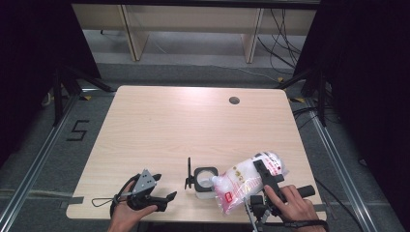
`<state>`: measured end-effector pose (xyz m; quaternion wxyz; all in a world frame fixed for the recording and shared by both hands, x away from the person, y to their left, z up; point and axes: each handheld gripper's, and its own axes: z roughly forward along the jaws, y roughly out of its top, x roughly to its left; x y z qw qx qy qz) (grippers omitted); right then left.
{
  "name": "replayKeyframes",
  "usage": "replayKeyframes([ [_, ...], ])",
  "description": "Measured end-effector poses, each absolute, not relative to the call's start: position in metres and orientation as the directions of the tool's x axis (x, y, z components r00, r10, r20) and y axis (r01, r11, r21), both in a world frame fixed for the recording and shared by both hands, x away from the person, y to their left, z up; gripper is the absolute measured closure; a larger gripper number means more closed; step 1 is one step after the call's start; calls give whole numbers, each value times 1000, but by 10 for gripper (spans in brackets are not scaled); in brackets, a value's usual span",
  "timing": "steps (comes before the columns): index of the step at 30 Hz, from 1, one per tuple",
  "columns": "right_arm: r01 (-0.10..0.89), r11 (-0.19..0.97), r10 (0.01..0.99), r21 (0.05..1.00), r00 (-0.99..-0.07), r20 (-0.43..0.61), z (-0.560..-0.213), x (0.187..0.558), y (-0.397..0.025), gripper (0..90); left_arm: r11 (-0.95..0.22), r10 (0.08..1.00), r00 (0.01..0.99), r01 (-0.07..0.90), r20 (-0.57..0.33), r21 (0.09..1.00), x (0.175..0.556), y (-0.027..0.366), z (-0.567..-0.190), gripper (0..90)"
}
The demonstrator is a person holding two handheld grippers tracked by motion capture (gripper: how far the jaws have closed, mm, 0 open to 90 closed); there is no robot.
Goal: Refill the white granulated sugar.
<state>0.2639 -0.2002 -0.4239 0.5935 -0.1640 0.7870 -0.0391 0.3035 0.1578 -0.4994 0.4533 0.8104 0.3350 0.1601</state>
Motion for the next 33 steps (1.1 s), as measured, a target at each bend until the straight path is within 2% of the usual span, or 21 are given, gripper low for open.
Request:
replayKeyframes([
  [1,-187,955,-274,-229,-262,-925,-425,262,-202,403,-334,701,709,419,-74,844,303,156,-500,170],
  [4,-198,952,-279,-233,-249,-927,-425,264,-201,403,-348,697,714,416,-64,840,302,156,-500,170],
  [5,-162,970,-222,-183,-271,-937,-429,261,-203,403,-368,697,715,413,-46,833,303,158,-500,170],
  [6,-187,952,-287,-244,-254,-924,-424,262,-202,404,-341,699,712,417,-70,843,303,156,-500,170],
  [8,-184,956,-269,-227,-258,-928,-426,263,-202,403,-366,689,723,400,-44,840,303,157,-499,170],
  [9,-220,945,-291,-242,-229,-929,-427,265,-201,403,-366,688,724,398,-44,841,303,157,-499,170],
  [10,-196,949,-291,-246,-245,-925,-426,263,-200,403,-385,687,726,396,-27,834,304,159,-499,170],
  [11,-210,954,-262,-214,-238,-935,-428,263,-202,403,-362,693,719,407,-50,839,303,157,-500,170],
  [13,-211,951,-276,-227,-243,-930,-426,263,-201,403,-344,701,710,415,-63,842,302,156,-499,170],
  [14,-180,962,-247,-204,-262,-933,-428,262,-201,403,-363,690,723,401,-47,841,303,157,-499,170],
  [17,-219,940,-313,-263,-237,-920,-424,264,-198,404,-360,690,723,400,-48,843,303,157,-499,170],
  [20,-184,962,-246,-202,-263,-933,-429,262,-200,403,-368,687,725,398,-43,840,303,157,-499,170],
  [22,-209,961,-227,-179,-239,-944,-430,264,-202,403,-360,692,720,404,-50,841,303,157,-499,170],
  [23,-165,975,-192,-152,-263,-945,-431,262,-203,403,-364,689,724,398,-45,842,304,158,-499,170],
  [26,-190,963,-236,-191,-253,-938,-428,264,-203,404,-367,687,725,397,-43,841,303,157,-499,170],
  [27,-186,969,-208,-163,-253,-945,-429,264,-204,403,-366,687,725,398,-44,841,303,157,-499,170],
  [29,-215,954,-256,-207,-235,-938,-426,266,-203,403,-361,687,725,396,-46,844,303,157,-499,170],
  [31,-181,955,-276,-234,-257,-926,-425,264,-202,404,-365,686,726,398,-45,842,303,157,-499,170],
  [33,-183,965,-228,-185,-251,-941,-430,263,-203,403,-364,688,724,398,-45,842,303,157,-499,170],
])
